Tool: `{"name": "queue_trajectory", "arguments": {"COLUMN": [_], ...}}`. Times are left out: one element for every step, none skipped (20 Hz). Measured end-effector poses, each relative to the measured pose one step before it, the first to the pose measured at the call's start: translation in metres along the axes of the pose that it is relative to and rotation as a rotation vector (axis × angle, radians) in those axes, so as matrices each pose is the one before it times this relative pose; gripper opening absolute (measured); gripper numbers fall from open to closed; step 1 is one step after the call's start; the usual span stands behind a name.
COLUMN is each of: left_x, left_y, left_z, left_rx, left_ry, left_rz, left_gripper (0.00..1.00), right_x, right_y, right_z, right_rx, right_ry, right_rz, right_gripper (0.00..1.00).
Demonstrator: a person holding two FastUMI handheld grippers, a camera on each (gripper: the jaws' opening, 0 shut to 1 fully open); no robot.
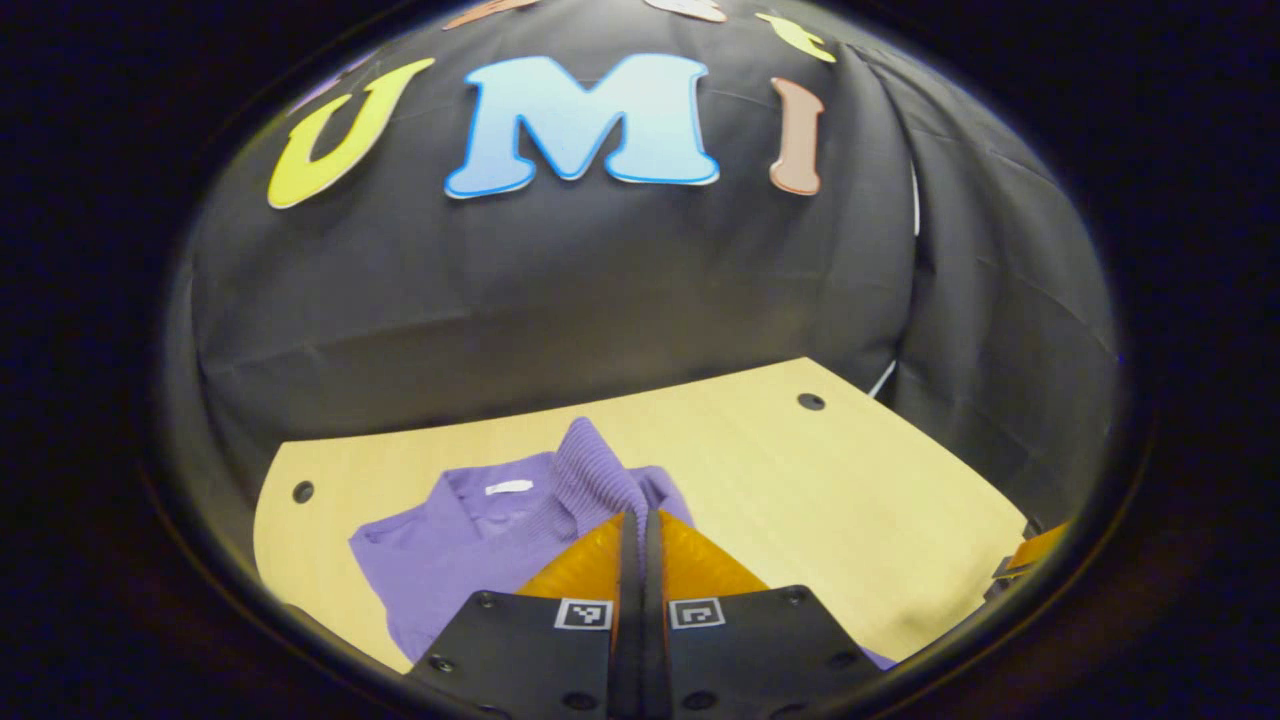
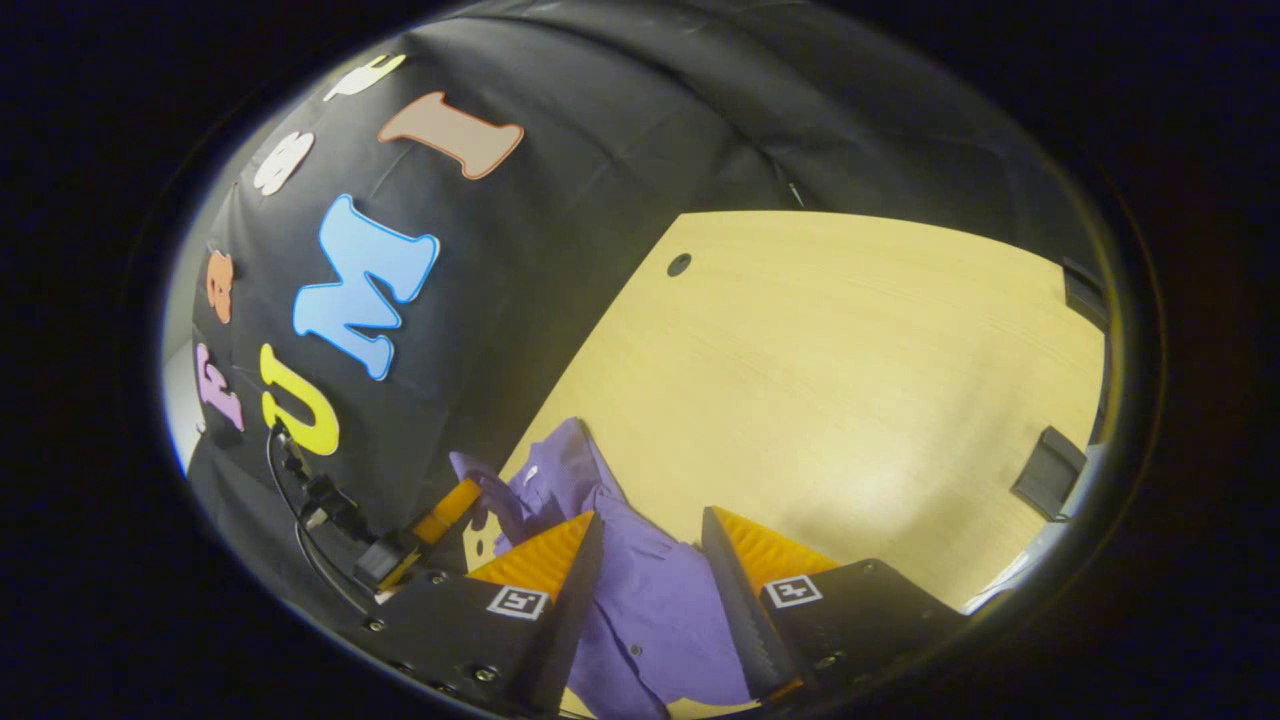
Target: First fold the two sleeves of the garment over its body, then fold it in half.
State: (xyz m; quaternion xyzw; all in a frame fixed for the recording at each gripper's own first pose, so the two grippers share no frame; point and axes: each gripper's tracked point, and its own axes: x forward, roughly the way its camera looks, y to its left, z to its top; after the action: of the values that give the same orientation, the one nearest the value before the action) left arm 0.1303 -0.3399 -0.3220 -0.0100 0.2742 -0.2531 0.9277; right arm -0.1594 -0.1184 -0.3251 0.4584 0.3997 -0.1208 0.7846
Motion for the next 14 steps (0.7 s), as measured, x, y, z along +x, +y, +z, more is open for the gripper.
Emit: {"name": "queue_trajectory", "arguments": {"left_x": [0.00958,0.00643,0.00439,0.00507,0.00379,0.00223,0.00041,-0.00197,-0.00183,-0.00394,-0.00211,-0.00387,-0.00246,-0.00479], "left_y": [-0.01197,-0.00886,-0.00741,-0.00484,-0.00468,-0.00251,-0.00272,-0.00268,-0.00329,-0.00015,-0.00332,0.00215,0.00030,0.00085], "left_z": [-0.00318,-0.00413,-0.00461,-0.00653,-0.00783,-0.00724,0.00012,0.00354,0.00342,0.00389,0.00045,0.00428,0.00414,0.00446], "left_rx": [0.00079,0.00142,0.00041,-0.00369,-0.00371,-0.00418,-0.01403,-0.01672,-0.00929,0.00277,0.00724,0.01856,0.01410,0.00821], "left_ry": [0.01057,0.01368,0.01566,0.02033,0.02534,0.02361,0.00164,-0.01024,-0.01075,-0.00812,-0.00169,-0.00694,-0.00949,-0.01333], "left_rz": [-0.01608,-0.00862,-0.00908,-0.01332,-0.01191,-0.01065,-0.01629,-0.01706,-0.01622,-0.00299,-0.02011,0.00390,-0.00227,-0.00143], "left_gripper": [0.06,0.07,0.06,0.06,0.06,0.06,0.06,0.07,0.09,0.07,0.21,0.35,0.53,0.63], "right_x": [-0.00180,0.00039,-0.00186,-0.00095,0.00004,0.00046,0.00082,-0.00021,0.00030,-0.00035,0.00053,0.00040,0.00102,0.00001], "right_y": [-0.00184,-0.00172,-0.00037,0.00036,0.00090,-0.00009,-0.00022,0.00041,0.00034,0.00083,0.00092,0.00054,0.00088,0.00161], "right_z": [-0.00168,-0.00280,-0.00120,-0.00140,-0.00083,-0.00125,-0.00043,-0.00135,0.00019,-0.00067,-0.00057,-0.00064,-0.00069,-0.00090], "right_rx": [-0.00479,-0.00418,-0.00283,-0.00204,-0.00148,-0.00068,0.00083,0.00153,0.00292,0.00330,0.00157,-0.00367,-0.00809,-0.00968], "right_ry": [0.00335,0.00551,0.00408,0.00315,0.00168,0.00406,0.00452,0.00457,0.00391,0.00364,0.00358,0.00366,0.00455,0.00447], "right_rz": [-0.00437,-0.00343,-0.00128,-0.00107,0.00110,0.00073,0.00139,0.00073,0.00164,0.00314,0.00374,0.00449,0.00317,0.00422], "right_gripper": [0.53,0.64,0.53,0.53,0.53,0.53,0.64,0.64,0.64,0.64,0.64,0.64,0.64,0.64]}}
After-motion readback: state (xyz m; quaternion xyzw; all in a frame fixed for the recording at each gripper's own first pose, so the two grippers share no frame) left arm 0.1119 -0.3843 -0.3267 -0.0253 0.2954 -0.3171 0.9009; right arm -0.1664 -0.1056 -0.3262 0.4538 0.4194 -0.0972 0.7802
